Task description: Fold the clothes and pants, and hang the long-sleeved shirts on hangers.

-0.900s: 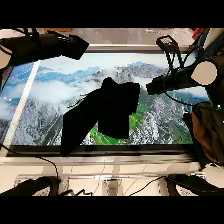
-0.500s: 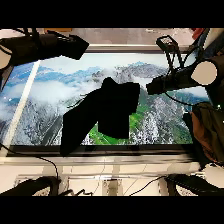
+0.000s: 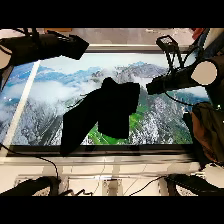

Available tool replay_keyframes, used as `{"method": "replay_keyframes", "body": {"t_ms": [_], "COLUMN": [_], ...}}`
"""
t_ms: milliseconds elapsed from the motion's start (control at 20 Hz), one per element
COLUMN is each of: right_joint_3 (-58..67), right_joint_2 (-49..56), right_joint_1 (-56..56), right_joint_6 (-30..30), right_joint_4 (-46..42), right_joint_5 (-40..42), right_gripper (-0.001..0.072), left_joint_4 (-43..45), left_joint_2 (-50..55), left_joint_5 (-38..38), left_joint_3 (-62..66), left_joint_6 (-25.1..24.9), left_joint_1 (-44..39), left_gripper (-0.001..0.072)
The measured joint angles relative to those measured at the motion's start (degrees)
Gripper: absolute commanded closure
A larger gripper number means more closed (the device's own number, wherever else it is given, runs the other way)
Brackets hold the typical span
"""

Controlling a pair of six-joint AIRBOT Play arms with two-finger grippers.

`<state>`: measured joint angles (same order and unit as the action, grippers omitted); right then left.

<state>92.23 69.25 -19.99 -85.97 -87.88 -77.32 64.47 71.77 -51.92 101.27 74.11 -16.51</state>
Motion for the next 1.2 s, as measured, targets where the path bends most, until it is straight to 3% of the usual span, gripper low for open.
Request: {"method": "replay_keyframes", "body": {"t_ms": [150,200,250,300,600,750,1000,1050,1150,1200], "right_joint_3": [0.0,0.0,0.0,0.0,-2.4,-9.7,-33.2,-38.0,-46.9,-50.9], "right_joint_2": [0.0,0.0,0.0,0.0,0.0,-1.0,-4.6,-5.0,-5.4,-5.4], "right_joint_1": [0.0,0.0,0.0,0.0,1.9,7.3,18.9,19.9,20.5,20.1], "right_joint_6": [0.0,0.0,0.0,0.0,6.2,10.2,22.8,24.0,23.3,21.6], "right_joint_4": [0.7,0.7,0.7,0.7,0.7,3.3,28.5,33.0,40.3,42.8], "right_joint_5": [2.9,3.5,3.7,3.7,-2.8,-4.7,-5.1,-4.3,-0.4,2.5], "right_gripper": [0.0693,0.0694,0.0694,0.0694,0.0695,0.0695,0.0692,0.0617,0.0145,0.0111], "left_joint_4": [-0.5,-0.7,-0.6,-0.3,9.7,16.8,23.6,24.1,24.9,25.2], "left_joint_2": [0.1,0.2,0.5,0.9,2.8,2.5,1.4,1.4,1.5,1.6], "left_joint_5": [0.0,0.0,0.0,0.0,-0.9,-6.0,-12.9,-13.3,-14.0,-14.3], "left_joint_3": [0.0,0.0,0.0,0.0,0.0,0.0,0.0,0.0,0.0,0.0], "left_joint_6": [0.0,0.0,0.0,0.0,0.0,0.0,0.0,0.0,0.0,0.0], "left_joint_1": [0.0,0.0,0.0,0.0,0.2,0.3,1.0,1.1,1.2,1.2], "left_gripper": [0.0042,0.0276,0.0606,0.0674,0.0696,0.0696,0.0696,0.0696,0.0696,0.0696]}}
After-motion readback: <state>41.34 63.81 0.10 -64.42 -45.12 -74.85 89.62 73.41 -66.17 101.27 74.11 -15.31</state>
